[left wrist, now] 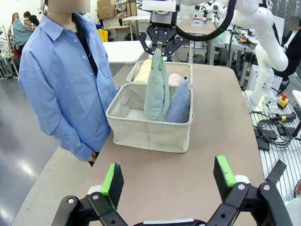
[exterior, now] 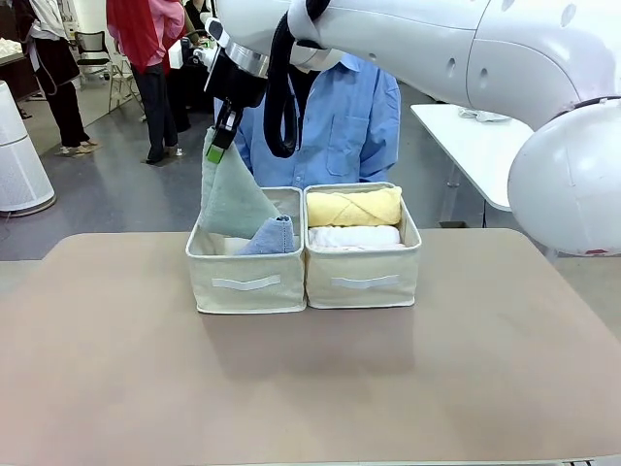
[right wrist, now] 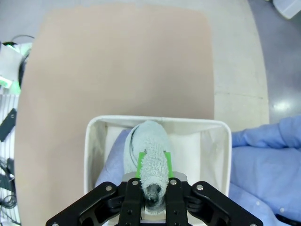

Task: Sort the towels based on their folding style.
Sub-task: Pick up another triangle-folded towel from the table and place it in the left Fabric basket.

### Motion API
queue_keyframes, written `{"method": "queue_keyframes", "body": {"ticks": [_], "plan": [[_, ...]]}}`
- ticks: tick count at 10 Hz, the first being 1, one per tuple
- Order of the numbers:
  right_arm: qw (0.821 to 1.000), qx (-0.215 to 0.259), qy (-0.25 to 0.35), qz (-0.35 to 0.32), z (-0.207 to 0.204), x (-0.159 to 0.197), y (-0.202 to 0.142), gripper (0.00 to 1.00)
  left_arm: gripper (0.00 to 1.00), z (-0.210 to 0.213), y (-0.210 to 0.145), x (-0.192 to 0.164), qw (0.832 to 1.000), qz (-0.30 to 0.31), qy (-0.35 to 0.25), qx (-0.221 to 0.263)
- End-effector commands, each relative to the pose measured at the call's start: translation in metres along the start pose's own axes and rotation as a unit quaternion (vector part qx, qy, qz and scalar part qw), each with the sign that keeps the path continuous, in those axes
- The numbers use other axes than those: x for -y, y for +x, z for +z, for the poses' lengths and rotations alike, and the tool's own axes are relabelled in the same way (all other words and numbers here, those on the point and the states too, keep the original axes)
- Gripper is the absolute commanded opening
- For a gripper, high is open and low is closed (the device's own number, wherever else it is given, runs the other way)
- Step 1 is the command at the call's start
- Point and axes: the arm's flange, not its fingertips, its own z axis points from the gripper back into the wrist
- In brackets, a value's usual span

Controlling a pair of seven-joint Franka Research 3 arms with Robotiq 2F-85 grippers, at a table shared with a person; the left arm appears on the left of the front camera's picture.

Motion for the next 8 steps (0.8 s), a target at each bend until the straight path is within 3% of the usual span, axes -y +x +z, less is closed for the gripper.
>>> {"method": "queue_keyframes", "body": {"ticks": [1,8], "plan": [[1.0,-0.027,-0.011,-0.009,0.004,0.004,0.002,0.15,1.0,0.001,0.001,0.002,1.0,-0.001,-0.001,-0.005],[0.997,-0.046,0.055,-0.001,-0.04,0.012,-0.007,0.15,1.0,0.001,0.001,0.002,1.0,-0.001,-0.001,-0.005]]}}
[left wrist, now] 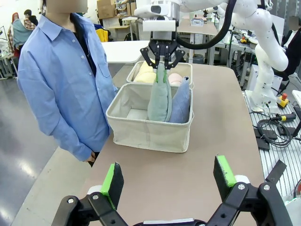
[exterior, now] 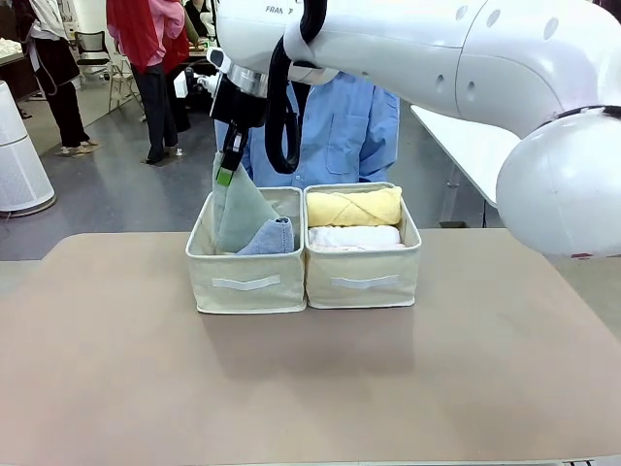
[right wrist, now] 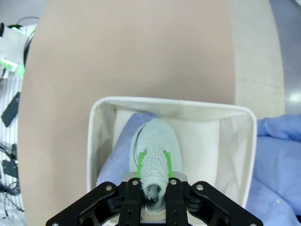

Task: Sort the towels based on their folding style.
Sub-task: Pick up another triangle-folded towel from the table and place it in the left Fabric basket.

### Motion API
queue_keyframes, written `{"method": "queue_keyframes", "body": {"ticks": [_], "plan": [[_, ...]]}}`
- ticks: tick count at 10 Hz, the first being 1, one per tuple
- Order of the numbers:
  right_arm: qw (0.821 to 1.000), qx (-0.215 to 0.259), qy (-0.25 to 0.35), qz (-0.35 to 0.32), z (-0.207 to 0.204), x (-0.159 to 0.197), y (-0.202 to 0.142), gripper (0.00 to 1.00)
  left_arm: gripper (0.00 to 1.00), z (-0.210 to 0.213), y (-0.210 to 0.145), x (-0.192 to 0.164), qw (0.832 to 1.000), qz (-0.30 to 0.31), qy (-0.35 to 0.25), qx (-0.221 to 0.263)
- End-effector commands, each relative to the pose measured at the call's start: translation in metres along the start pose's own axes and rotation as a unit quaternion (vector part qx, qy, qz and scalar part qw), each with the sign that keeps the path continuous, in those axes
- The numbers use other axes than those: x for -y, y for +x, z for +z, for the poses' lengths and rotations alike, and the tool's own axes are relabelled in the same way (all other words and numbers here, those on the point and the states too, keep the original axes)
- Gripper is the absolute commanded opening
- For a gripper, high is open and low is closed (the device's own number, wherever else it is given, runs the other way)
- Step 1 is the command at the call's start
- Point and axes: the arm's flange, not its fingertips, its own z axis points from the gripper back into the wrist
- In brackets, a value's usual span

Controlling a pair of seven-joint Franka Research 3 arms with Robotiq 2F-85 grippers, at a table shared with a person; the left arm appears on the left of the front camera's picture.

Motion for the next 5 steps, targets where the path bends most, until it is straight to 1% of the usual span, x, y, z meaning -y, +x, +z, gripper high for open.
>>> {"method": "queue_keyframes", "body": {"ticks": [1,3,4,5], "plan": [[1.0,-0.006,0.022,-0.002,-0.011,0.017,0.009,0.15,1.0,0.001,0.001,0.002,1.0,-0.001,-0.001,-0.005],[0.999,-0.012,0.031,-0.006,-0.021,0.021,0.011,0.15,1.0,0.001,0.001,0.002,1.0,-0.001,-0.001,-0.005],[1.0,-0.012,0.021,-0.005,-0.006,0.018,0.014,0.15,1.0,0.001,0.001,0.002,1.0,-0.001,-0.001,-0.005],[1.0,-0.007,0.025,-0.005,-0.029,0.006,-0.006,0.15,1.0,0.001,0.001,0.002,1.0,-0.001,-0.001,-0.005]]}}
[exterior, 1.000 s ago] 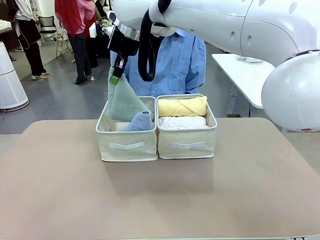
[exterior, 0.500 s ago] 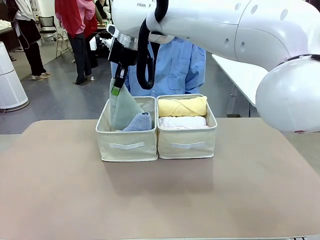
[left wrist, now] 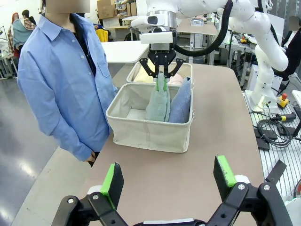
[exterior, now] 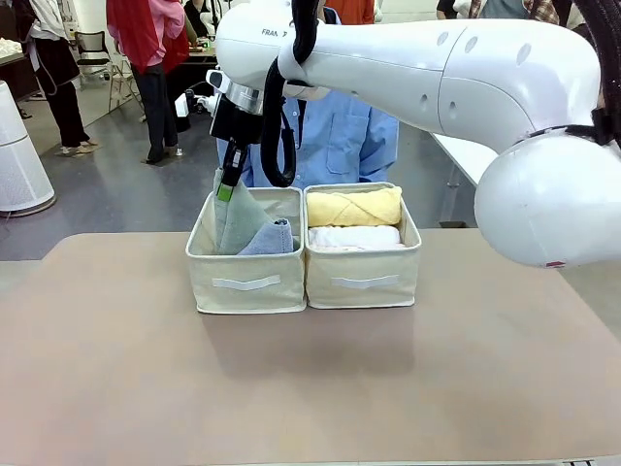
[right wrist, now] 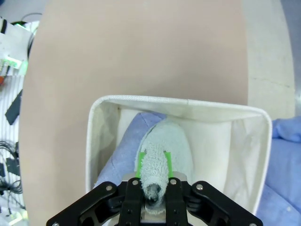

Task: Sort the towels based on their folding style.
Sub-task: Pick up another triangle-folded towel from the table and place it in the left Fabric basket.

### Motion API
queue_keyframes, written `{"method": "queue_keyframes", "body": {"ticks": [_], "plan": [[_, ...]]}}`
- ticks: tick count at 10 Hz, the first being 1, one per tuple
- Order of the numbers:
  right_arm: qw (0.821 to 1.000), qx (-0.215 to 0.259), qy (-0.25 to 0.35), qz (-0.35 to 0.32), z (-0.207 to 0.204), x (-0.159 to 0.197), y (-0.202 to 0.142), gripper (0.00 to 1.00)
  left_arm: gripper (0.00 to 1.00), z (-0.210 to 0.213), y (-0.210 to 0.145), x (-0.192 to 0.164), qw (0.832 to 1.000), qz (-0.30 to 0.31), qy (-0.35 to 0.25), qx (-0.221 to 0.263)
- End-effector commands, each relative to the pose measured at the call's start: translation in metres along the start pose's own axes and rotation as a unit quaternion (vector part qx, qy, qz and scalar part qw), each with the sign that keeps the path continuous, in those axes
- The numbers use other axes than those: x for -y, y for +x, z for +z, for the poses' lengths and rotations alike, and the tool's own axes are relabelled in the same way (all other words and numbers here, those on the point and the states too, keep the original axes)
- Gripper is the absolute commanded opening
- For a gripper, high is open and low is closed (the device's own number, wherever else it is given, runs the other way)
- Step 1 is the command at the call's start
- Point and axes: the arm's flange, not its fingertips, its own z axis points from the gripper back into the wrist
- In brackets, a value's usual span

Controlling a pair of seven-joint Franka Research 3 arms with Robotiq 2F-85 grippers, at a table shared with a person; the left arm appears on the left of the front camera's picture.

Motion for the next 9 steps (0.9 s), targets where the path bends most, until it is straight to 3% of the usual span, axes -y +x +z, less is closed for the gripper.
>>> {"method": "queue_keyframes", "body": {"ticks": [1,3,9], "plan": [[1.0,-0.001,0.0,-0.001,-0.005,0.0,-0.001,0.15,1.0,0.001,0.001,0.002,1.0,-0.001,-0.001,-0.005],[1.0,-0.001,0.001,-0.001,-0.002,0.0,-0.001,0.15,1.0,0.001,0.001,0.002,1.0,-0.001,-0.001,-0.005],[0.999,0.009,0.024,0.029,-0.061,0.017,0.004,0.15,1.0,0.001,0.001,0.002,1.0,-0.001,-0.001,-0.005]]}}
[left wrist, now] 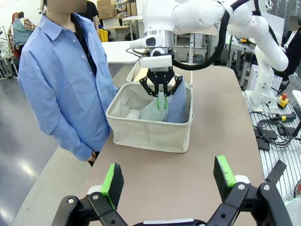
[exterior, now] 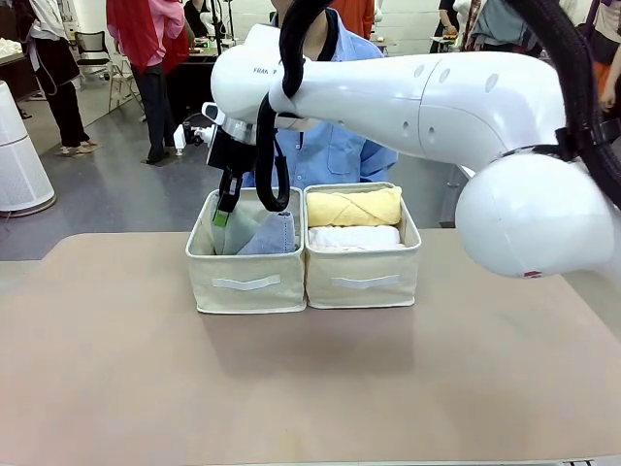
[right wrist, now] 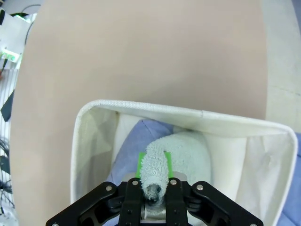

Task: Sort the towels based on their folding style.
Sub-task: Pick up another triangle-folded towel from the table and place it in the left Fabric basket.

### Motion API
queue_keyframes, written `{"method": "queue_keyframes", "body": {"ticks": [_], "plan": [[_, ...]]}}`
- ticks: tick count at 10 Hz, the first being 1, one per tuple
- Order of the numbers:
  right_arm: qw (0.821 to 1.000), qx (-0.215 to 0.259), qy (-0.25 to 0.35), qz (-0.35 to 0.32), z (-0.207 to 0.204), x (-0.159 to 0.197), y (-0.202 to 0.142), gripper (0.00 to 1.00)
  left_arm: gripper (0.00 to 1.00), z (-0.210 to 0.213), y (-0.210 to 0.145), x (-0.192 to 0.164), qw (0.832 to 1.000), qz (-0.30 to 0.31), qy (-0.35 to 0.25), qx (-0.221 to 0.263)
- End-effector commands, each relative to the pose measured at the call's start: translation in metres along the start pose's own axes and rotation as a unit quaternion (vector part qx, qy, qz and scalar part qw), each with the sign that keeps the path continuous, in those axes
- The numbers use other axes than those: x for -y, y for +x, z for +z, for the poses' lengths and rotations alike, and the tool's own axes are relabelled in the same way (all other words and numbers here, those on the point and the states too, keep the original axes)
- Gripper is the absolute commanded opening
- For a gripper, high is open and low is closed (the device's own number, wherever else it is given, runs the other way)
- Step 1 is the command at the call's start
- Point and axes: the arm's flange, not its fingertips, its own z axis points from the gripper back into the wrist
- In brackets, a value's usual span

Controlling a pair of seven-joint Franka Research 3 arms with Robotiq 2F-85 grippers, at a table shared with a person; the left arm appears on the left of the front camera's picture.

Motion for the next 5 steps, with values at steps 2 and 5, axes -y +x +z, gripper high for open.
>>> {"method": "queue_keyframes", "body": {"ticks": [2,5], "plan": [[1.0,0.005,-0.001,0.008,-0.0069,0.0139,0.0108,0.15,1.0,0.0008,0.0008,0.0017,1.0,-0.001,-0.001,-0.005],[1.0,0.007,-0.007,0.02,-0.0057,0.0136,0.0128,0.74,1.0,0.0008,0.0008,0.0017,1.0,-0.001,-0.001,-0.005]]}}
